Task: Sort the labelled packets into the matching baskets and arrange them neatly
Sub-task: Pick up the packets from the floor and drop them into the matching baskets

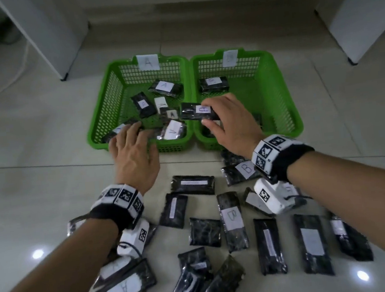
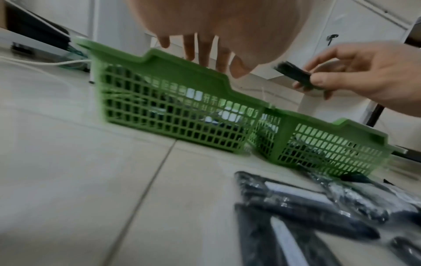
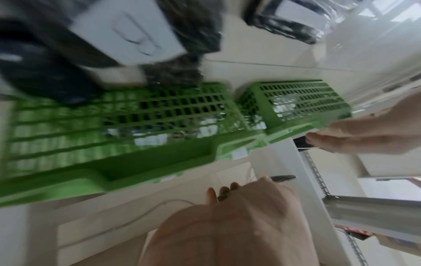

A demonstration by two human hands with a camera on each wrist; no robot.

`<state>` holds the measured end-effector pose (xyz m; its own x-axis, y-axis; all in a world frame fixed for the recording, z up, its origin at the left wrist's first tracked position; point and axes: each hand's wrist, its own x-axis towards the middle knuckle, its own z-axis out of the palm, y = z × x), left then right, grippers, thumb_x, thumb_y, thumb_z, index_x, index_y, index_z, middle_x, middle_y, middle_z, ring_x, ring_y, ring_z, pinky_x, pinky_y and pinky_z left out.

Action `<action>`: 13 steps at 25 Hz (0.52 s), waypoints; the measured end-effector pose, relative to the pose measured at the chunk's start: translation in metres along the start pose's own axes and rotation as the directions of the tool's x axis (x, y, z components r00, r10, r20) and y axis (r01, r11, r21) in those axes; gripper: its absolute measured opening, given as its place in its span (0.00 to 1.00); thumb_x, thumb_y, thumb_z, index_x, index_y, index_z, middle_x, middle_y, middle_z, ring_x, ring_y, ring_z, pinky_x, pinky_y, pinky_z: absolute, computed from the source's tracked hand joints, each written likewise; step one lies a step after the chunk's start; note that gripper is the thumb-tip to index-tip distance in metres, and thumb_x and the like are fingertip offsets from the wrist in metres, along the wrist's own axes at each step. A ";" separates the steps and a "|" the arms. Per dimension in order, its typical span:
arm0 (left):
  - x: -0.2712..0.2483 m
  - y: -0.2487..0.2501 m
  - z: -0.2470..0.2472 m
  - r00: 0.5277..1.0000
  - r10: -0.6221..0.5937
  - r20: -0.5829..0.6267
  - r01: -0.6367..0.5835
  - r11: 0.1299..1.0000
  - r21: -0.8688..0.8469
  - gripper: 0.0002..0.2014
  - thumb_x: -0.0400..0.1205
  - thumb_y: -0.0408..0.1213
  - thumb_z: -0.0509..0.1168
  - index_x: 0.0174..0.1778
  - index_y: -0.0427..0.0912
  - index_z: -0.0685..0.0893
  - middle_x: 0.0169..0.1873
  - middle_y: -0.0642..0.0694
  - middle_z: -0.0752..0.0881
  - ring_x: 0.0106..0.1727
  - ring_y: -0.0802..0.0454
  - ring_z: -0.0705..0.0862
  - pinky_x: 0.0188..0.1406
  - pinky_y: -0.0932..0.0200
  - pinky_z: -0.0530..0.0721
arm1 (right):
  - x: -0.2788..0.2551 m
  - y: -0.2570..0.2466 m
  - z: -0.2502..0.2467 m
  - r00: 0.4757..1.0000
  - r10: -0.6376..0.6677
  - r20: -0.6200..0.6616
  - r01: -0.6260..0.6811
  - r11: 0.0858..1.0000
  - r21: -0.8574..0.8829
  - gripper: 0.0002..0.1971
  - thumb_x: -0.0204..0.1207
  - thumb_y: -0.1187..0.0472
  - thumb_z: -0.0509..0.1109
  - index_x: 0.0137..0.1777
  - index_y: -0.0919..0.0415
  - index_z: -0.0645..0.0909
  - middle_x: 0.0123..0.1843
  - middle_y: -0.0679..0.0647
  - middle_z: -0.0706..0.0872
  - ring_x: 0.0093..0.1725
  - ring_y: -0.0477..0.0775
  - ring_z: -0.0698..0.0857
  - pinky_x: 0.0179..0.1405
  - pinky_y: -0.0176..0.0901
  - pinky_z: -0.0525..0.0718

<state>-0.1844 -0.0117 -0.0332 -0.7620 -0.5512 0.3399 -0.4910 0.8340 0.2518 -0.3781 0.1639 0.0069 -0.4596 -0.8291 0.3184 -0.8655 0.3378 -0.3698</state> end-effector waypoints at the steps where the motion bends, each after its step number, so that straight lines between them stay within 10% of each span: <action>1: -0.008 -0.008 -0.001 0.999 -0.013 0.034 0.013 1.000 0.009 0.22 0.82 0.46 0.57 0.71 0.47 0.79 0.75 0.45 0.76 0.78 0.39 0.68 0.75 0.36 0.65 | 0.012 -0.013 0.008 1.000 -0.003 0.021 0.003 1.000 0.017 0.16 0.84 0.54 0.69 0.68 0.60 0.78 0.63 0.54 0.85 0.63 0.57 0.77 0.63 0.50 0.78; 7: -0.019 -0.043 -0.012 0.961 0.114 0.251 -0.096 0.992 -0.084 0.34 0.81 0.43 0.56 0.86 0.47 0.59 0.86 0.43 0.57 0.88 0.45 0.51 0.82 0.37 0.60 | 0.064 -0.074 0.070 0.978 -0.002 0.209 0.012 0.999 -0.046 0.08 0.81 0.53 0.73 0.53 0.56 0.84 0.51 0.54 0.88 0.55 0.60 0.84 0.53 0.54 0.81; 13: -0.053 -0.035 -0.019 0.987 0.112 0.113 -0.099 0.988 -0.115 0.29 0.76 0.38 0.62 0.76 0.39 0.74 0.79 0.41 0.70 0.82 0.41 0.64 0.80 0.44 0.64 | 0.069 -0.071 0.078 0.949 0.078 0.306 -0.071 0.997 -0.035 0.17 0.88 0.51 0.61 0.40 0.55 0.83 0.42 0.54 0.85 0.58 0.64 0.83 0.61 0.57 0.77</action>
<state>-0.1190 -0.0119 -0.0428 -0.8549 -0.4483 0.2613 -0.3616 0.8759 0.3195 -0.3323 0.0482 -0.0128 -0.4427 -0.8966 0.0058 -0.8374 0.4111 -0.3603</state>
